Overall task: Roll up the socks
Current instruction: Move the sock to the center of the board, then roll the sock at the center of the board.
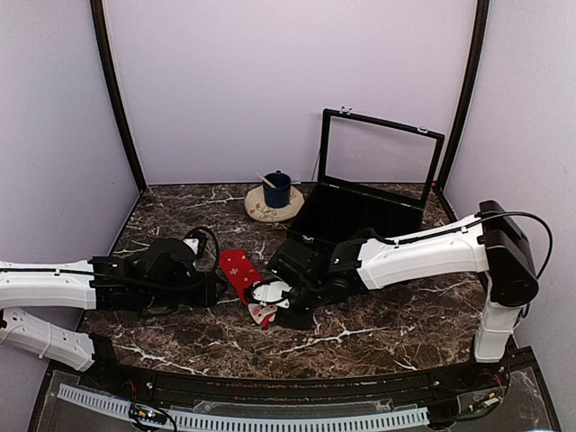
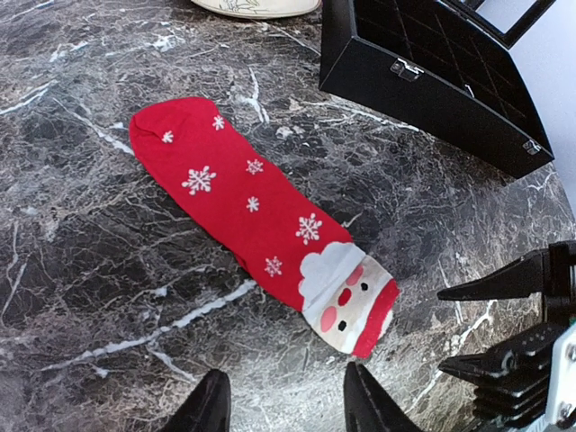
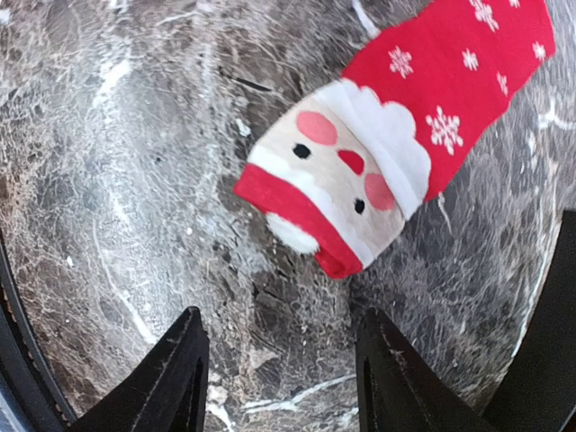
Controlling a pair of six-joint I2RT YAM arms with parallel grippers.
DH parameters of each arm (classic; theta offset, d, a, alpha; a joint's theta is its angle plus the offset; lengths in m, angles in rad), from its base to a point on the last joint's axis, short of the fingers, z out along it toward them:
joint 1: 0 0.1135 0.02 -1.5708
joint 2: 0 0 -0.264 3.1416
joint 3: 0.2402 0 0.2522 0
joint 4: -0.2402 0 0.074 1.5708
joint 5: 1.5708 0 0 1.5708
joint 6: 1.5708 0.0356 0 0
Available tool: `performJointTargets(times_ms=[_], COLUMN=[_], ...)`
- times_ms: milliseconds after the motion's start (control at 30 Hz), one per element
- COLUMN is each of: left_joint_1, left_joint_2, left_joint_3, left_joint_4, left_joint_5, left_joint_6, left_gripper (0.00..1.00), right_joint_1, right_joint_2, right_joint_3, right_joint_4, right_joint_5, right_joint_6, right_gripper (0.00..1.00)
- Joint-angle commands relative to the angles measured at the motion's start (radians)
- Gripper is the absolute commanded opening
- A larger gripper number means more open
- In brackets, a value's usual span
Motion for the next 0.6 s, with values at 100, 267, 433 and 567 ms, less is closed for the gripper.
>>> performJointTargets(times_ms=[100,267,433,567], left_joint_1=[0.007,0.008,0.011,0.013], left_joint_2=[-0.125,-0.187,-0.206,-0.205], left_joint_3=[-0.065,-0.093,-0.097,-0.093], left_joint_4=[-0.081,-0.095,-0.095,-0.088], left_joint_5=[-0.08,-0.101,-0.117,-0.12], left_joint_6=[0.015,0.002,0.01,0.022], left_gripper=[0.46,0.47,0.47,0.47], right_joint_1=[0.023,0.025,0.024,0.022], right_joint_2=[0.069,0.12,0.161,0.188], right_joint_3=[0.025,0.052,0.097,0.124], right_joint_4=[0.066,0.076,0.081,0.076], right_joint_5=[0.09,0.127,0.132,0.134], right_joint_6=[-0.144,-0.192,-0.206,-0.219], right_gripper=[0.55,0.62,0.63,0.62])
